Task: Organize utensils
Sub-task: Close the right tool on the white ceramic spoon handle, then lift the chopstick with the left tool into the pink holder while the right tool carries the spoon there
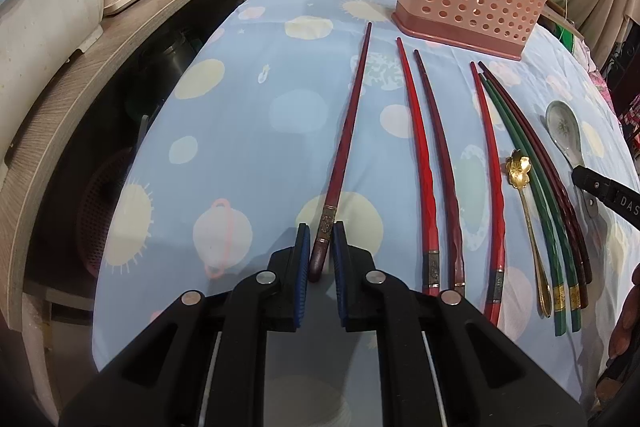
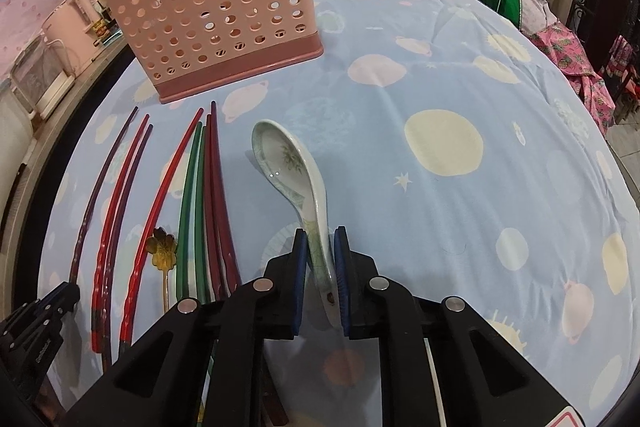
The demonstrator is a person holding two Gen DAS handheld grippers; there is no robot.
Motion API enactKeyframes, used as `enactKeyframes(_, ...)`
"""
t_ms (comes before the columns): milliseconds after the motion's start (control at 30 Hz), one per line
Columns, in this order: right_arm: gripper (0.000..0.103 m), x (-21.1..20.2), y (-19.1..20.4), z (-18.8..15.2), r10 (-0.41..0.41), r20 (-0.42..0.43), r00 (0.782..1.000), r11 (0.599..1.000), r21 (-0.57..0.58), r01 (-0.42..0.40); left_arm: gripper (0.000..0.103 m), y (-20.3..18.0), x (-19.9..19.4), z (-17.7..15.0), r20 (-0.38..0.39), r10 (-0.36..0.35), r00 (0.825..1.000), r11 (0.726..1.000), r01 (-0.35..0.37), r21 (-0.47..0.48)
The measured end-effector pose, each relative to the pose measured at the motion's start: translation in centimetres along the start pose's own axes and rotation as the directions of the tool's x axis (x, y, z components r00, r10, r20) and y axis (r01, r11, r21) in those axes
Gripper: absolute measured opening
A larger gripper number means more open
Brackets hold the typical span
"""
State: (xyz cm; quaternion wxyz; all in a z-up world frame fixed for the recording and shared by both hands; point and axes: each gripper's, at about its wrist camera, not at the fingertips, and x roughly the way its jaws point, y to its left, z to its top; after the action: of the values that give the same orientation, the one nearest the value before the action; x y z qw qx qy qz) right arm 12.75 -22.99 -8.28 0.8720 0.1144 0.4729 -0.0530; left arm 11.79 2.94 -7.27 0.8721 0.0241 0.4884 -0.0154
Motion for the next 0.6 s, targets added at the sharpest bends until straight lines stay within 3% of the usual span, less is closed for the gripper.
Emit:
enactKeyframes(400, 0.008, -2.3, -0.2, -0.9, 0.004, 0.014, 1.0, 1.0, -0.005, -0.004, 0.009, 0.3, -1.3, -0.5, -0.016, -0.04, 0.999, 0.999, 0.04, -0.021)
enactKeyframes(600, 0.007, -5.9, -1.2, -0.5, 0.005, 0.073, 0.997, 1.0, 0.019, -0.007, 0.007, 0.5, -5.0, 0.3, 0.058, -0.057, 0.997, 0.998, 0.058, -0.029)
